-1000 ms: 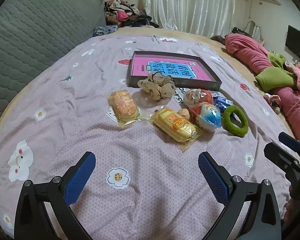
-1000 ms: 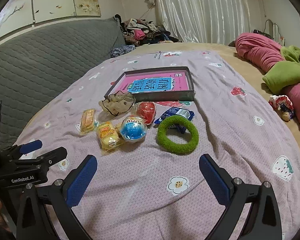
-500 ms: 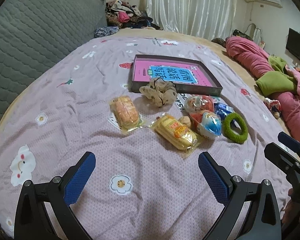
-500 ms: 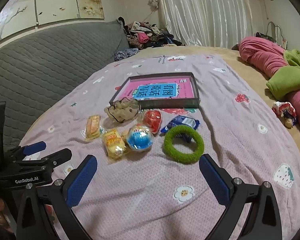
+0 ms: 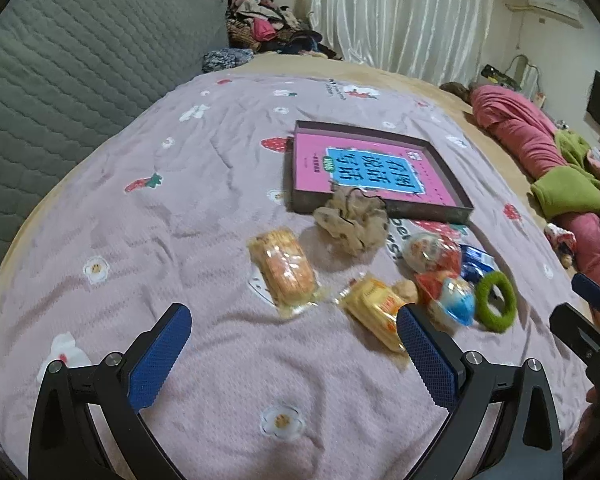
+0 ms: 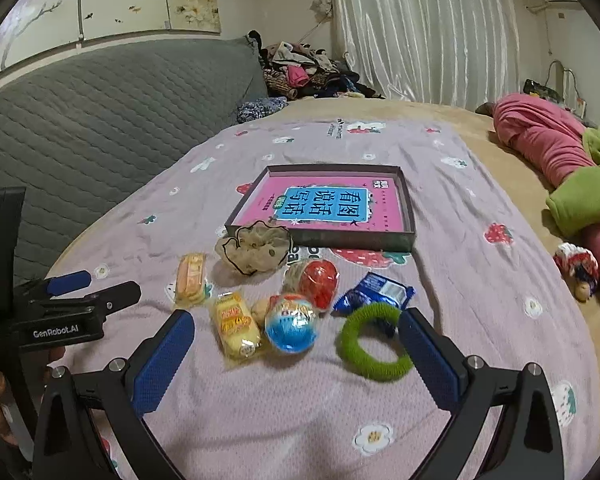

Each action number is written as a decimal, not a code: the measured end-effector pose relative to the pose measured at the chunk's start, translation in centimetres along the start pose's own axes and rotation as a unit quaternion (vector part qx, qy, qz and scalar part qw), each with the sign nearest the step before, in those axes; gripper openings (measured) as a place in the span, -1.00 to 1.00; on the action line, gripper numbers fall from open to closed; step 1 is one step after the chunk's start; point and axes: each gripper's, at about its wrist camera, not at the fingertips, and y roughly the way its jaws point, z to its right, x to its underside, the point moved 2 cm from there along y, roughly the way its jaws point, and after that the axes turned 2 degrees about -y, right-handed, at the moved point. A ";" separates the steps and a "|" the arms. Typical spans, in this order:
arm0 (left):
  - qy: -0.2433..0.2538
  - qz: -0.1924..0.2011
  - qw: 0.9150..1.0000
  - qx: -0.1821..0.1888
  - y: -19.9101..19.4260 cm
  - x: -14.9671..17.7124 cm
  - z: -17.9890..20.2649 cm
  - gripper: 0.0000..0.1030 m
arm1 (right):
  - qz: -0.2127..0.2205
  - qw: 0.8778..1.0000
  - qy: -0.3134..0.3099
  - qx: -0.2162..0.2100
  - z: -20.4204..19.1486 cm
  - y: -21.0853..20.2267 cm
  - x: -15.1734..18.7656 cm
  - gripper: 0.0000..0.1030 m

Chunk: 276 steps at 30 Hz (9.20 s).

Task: Organize objects
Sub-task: 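Move both tools toward the wrapped pastry and the green fuzzy ring, then grasp the wrapped pastry with the left tool while the right tool grasps the green ring, then carry the pastry and green ring up and over to the tray with both tools, then open both tools to drop the pastry and green ring onto the book, then withdraw both tools from the tray back toward the remaining items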

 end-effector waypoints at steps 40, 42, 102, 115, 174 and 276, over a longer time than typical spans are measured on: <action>-0.019 -0.066 0.996 -0.063 13.8 -1.9 0.2 0.97 | -0.125 0.985 -0.006 0.117 5.1 10.6 5.4 0.82; -0.015 -0.072 0.995 -0.069 14.2 -1.7 0.5 0.85 | -0.125 0.985 -0.005 0.116 5.1 10.8 5.4 0.62; 0.019 0.012 1.000 0.019 0.5 1.7 4.0 -0.18 | -0.011 1.000 -0.004 0.015 1.1 -0.3 3.0 -0.48; 0.037 0.041 0.998 0.028 -4.1 2.2 6.5 -0.18 | 0.021 1.000 -0.014 0.013 -1.0 -3.4 1.2 -0.48; 0.064 0.117 0.991 0.004 -7.0 -12.0 11.1 -0.18 | 0.100 0.994 -0.026 0.047 2.3 -4.2 -12.8 -0.48; 0.070 -0.076 0.994 -0.046 21.8 -24.3 7.8 0.63 | -0.090 0.995 0.024 0.015 10.9 22.5 -20.0 0.78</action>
